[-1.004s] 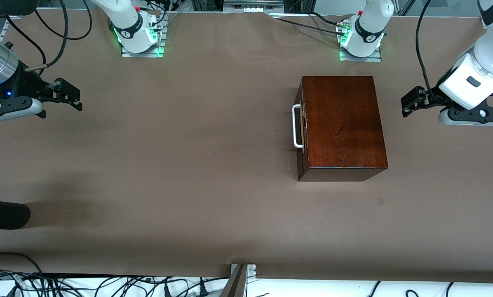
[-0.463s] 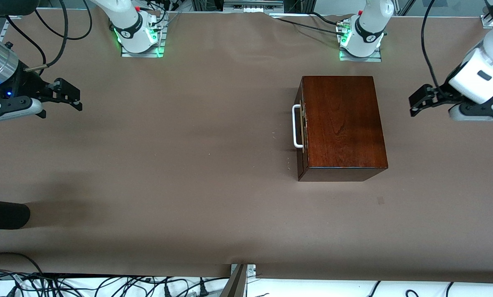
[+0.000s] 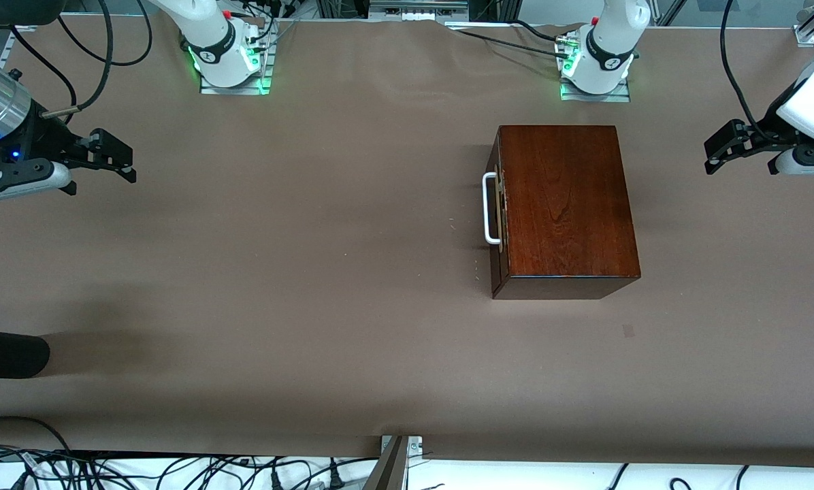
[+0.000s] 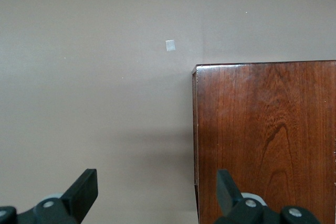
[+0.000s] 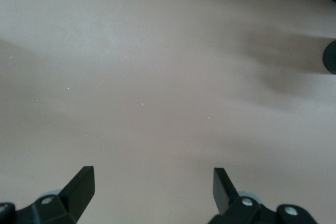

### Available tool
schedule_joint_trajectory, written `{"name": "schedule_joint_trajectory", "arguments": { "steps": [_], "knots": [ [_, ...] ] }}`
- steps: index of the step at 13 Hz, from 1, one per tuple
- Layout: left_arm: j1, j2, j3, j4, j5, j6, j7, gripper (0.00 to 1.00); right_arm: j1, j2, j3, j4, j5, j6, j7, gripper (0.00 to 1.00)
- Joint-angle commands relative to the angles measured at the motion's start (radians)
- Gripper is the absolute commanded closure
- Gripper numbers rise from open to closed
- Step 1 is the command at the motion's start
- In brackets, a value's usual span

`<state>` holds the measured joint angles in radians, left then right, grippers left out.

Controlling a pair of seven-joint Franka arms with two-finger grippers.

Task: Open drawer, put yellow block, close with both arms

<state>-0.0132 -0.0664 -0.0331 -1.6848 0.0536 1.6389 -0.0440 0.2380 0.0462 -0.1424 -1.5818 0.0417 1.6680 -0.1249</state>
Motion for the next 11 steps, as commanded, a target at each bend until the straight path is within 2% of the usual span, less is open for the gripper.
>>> {"name": "schedule_joint_trajectory", "arguments": {
  "steps": [1,5,11],
  "knots": [
    [-0.002,-0.027,0.007,-0.033,-0.023,0.018,0.032,0.00,-0.003,-0.003,0.011,0.013,-0.005,-0.011,0.011,0.00],
    [-0.010,0.008,0.004,0.016,-0.015,-0.014,0.029,0.00,-0.003,0.000,0.009,0.013,-0.003,-0.007,0.011,0.00],
    [-0.016,0.010,0.004,0.020,-0.023,-0.034,0.030,0.00,-0.003,-0.002,0.009,0.013,0.004,-0.011,0.019,0.00]
  ]
}}
